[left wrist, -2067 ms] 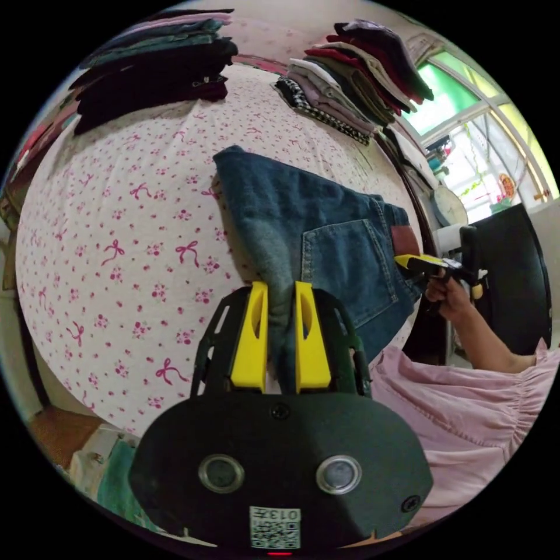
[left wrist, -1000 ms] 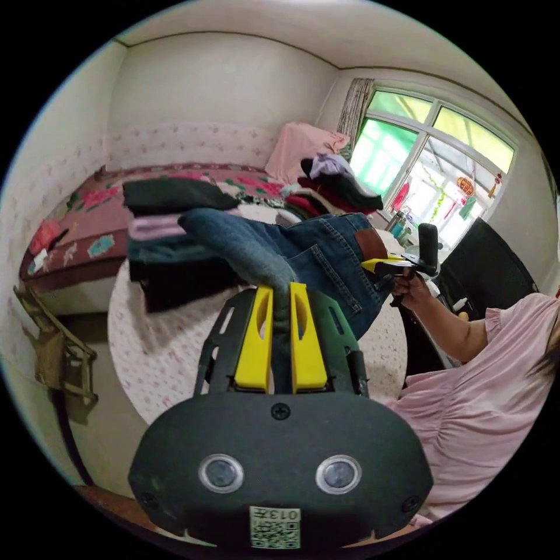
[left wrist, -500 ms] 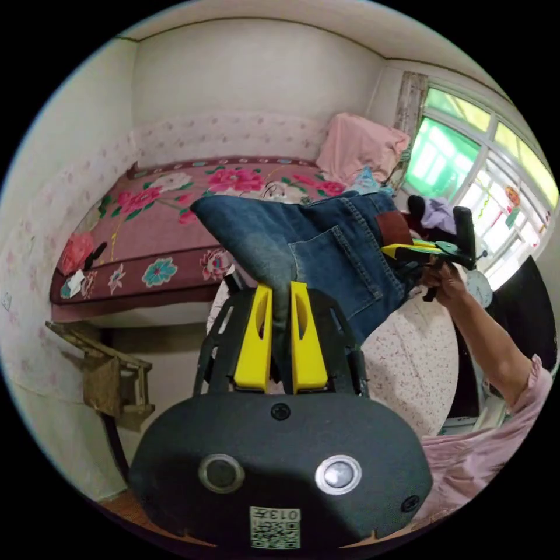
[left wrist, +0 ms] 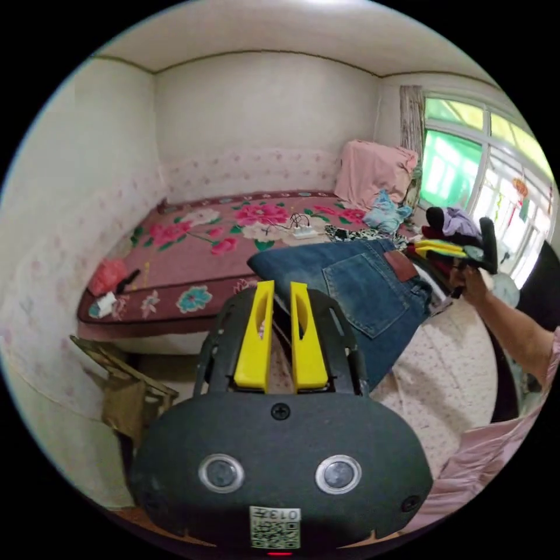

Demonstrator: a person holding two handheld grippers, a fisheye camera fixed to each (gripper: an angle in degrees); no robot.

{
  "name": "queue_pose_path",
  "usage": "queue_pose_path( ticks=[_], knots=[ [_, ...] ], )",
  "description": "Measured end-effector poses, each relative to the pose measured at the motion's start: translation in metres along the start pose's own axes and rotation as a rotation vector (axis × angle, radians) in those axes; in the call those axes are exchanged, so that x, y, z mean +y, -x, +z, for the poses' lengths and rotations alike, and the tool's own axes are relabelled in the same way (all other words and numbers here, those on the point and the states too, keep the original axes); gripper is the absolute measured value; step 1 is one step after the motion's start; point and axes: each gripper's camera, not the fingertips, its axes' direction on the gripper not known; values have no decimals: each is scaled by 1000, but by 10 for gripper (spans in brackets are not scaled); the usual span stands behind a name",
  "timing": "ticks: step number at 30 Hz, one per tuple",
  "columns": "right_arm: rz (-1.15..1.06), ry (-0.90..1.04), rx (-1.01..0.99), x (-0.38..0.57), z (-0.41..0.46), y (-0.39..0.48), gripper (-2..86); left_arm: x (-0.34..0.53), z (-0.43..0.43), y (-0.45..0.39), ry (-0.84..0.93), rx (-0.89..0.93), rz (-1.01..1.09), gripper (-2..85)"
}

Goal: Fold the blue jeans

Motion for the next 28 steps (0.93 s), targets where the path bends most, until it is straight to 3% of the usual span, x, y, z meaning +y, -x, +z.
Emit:
queue_pose_path(
  ticks=[5, 7, 13, 14, 18, 23, 28],
  knots=[
    [-193, 54, 146, -19, 38, 61, 35, -9, 63, -76, 130, -113, 224, 34],
    [-227, 236, 196, -15, 91, 73, 20, 1, 90, -91, 164, -183, 223, 19],
    [-269, 195, 231, -8, 97, 90, 3, 34, 105, -119, 64, -239, 180, -2],
    [-270, 173, 242, -12, 84, 94, 2, 40, 99, -126, 28, -278, 173, -3],
    [-276, -251, 146, 19, -24, 125, -1, 82, 64, -174, -256, -325, 219, -3],
    [-318, -317, 142, 104, -94, 164, -2, 169, 86, -291, -228, -56, 355, -3],
    [-171, -86, 209, 189, -130, 146, -2, 245, 137, -389, -47, 241, 327, -3]
  ],
)
